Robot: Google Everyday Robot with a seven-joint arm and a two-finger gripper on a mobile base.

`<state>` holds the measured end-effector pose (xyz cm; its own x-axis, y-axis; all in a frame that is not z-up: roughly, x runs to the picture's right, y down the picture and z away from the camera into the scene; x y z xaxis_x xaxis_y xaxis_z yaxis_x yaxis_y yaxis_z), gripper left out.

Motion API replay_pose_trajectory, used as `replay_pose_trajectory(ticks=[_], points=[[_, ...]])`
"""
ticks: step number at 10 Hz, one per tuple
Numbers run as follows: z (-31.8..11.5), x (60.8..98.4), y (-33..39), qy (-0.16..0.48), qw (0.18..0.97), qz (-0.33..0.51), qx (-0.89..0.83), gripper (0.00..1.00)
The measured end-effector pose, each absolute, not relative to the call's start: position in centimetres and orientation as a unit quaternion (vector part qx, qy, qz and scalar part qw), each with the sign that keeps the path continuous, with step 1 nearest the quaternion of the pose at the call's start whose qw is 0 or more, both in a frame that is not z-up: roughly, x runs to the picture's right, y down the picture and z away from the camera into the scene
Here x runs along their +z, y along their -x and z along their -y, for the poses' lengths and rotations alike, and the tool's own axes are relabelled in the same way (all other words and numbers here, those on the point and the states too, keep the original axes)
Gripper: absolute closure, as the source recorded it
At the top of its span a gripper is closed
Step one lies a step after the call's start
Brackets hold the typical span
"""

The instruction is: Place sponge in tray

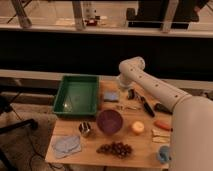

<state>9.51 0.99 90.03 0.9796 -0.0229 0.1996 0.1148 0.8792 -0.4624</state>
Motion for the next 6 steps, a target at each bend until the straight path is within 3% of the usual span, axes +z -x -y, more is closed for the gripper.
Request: replay_pose_trajectory(ticks=[6], points=[[-1.9, 91.9, -5.5, 0.260, 0.957, 0.118, -0.054, 0.20]])
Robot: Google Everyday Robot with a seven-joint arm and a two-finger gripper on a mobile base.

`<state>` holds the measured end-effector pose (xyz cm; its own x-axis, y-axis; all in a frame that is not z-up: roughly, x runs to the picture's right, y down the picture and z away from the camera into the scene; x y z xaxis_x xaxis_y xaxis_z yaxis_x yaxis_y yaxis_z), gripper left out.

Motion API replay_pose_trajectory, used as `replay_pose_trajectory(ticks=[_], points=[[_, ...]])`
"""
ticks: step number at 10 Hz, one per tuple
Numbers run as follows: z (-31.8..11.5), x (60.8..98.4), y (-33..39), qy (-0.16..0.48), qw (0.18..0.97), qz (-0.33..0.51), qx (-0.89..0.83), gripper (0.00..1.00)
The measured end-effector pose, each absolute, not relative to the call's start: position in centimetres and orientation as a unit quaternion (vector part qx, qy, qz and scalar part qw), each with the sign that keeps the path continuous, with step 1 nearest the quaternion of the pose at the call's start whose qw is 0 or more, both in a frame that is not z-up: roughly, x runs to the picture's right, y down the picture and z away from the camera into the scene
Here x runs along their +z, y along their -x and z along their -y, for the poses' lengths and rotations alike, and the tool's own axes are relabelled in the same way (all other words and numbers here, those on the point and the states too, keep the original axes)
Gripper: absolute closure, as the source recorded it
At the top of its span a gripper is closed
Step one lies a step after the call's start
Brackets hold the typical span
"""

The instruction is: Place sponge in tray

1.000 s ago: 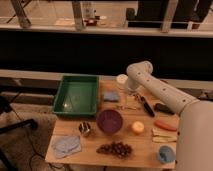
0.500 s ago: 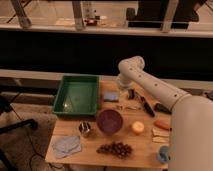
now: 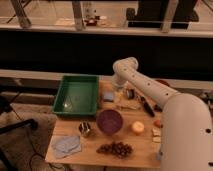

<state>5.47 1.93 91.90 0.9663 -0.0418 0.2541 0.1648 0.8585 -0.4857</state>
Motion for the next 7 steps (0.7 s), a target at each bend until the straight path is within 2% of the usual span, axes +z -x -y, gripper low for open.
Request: replay_pose_trajectory(ticks=[7], points=[[-3.0, 94.8, -3.4, 0.280, 0.951, 0.127, -0.045, 0.20]])
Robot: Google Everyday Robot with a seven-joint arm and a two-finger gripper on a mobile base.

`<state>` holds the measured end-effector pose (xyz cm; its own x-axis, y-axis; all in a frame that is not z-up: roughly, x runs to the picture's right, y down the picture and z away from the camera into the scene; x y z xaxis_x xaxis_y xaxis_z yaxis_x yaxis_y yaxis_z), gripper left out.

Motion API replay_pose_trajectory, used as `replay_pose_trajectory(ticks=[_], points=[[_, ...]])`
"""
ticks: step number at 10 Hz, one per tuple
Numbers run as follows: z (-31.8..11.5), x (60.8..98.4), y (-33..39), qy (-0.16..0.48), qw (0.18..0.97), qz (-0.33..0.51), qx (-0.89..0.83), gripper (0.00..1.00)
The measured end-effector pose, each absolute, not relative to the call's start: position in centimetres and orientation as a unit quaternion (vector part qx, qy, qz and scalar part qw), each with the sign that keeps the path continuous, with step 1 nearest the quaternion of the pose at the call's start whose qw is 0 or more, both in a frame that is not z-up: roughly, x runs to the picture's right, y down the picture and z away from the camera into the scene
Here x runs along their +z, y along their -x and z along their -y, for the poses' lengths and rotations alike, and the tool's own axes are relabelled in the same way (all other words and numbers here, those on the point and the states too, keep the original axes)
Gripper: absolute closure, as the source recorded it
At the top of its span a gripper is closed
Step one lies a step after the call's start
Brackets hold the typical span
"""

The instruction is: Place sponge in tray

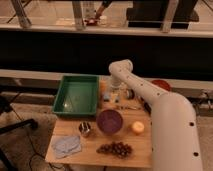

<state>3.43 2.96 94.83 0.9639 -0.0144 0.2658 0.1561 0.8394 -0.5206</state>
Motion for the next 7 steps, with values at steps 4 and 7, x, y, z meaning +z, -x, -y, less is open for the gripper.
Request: replay_pose_trajectory(ticks=[4, 7], points=[[-3.1, 96.3, -3.2, 0.284, 0.952, 0.114, -0.026, 0.20], [-3.3, 97.3, -3.6, 0.286, 0.953, 0.104, -0.014, 0.20]])
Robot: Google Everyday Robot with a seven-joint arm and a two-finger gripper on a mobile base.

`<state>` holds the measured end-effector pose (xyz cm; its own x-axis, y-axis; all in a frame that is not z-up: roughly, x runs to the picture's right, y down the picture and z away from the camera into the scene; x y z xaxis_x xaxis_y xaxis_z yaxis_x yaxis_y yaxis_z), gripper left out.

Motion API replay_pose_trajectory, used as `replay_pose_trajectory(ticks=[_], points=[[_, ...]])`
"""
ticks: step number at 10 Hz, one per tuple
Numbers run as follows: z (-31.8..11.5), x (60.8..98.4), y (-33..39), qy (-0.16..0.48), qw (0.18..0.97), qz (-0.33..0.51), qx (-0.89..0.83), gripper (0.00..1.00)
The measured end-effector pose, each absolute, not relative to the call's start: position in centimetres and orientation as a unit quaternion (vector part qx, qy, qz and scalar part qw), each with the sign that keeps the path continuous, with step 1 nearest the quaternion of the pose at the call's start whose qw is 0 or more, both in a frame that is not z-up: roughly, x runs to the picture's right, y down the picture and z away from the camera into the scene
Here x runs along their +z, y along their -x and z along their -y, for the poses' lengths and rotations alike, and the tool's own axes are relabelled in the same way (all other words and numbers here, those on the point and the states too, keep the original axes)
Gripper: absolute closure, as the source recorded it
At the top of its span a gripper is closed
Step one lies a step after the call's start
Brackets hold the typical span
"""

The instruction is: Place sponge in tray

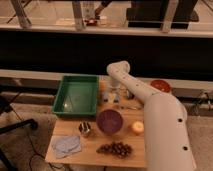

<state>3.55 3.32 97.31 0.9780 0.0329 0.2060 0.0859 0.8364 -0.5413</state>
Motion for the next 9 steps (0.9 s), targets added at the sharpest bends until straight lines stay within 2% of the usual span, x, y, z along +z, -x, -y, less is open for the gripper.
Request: replay_pose_trajectory(ticks=[2, 3, 5, 6, 9], points=[[-3.3, 97.9, -3.7, 0.283, 0.954, 0.101, -0.009, 0.21], [-3.3, 98.1, -3.8, 0.282, 0.954, 0.099, -0.006, 0.27], [-3.3, 98.4, -4.2, 0.281, 0.955, 0.096, 0.000, 0.45], [-3.4, 98.6, -4.5, 0.281, 0.955, 0.095, 0.003, 0.59], [-3.2, 98.6, -4.6, 0.279, 0.955, 0.096, 0.008, 0.86]])
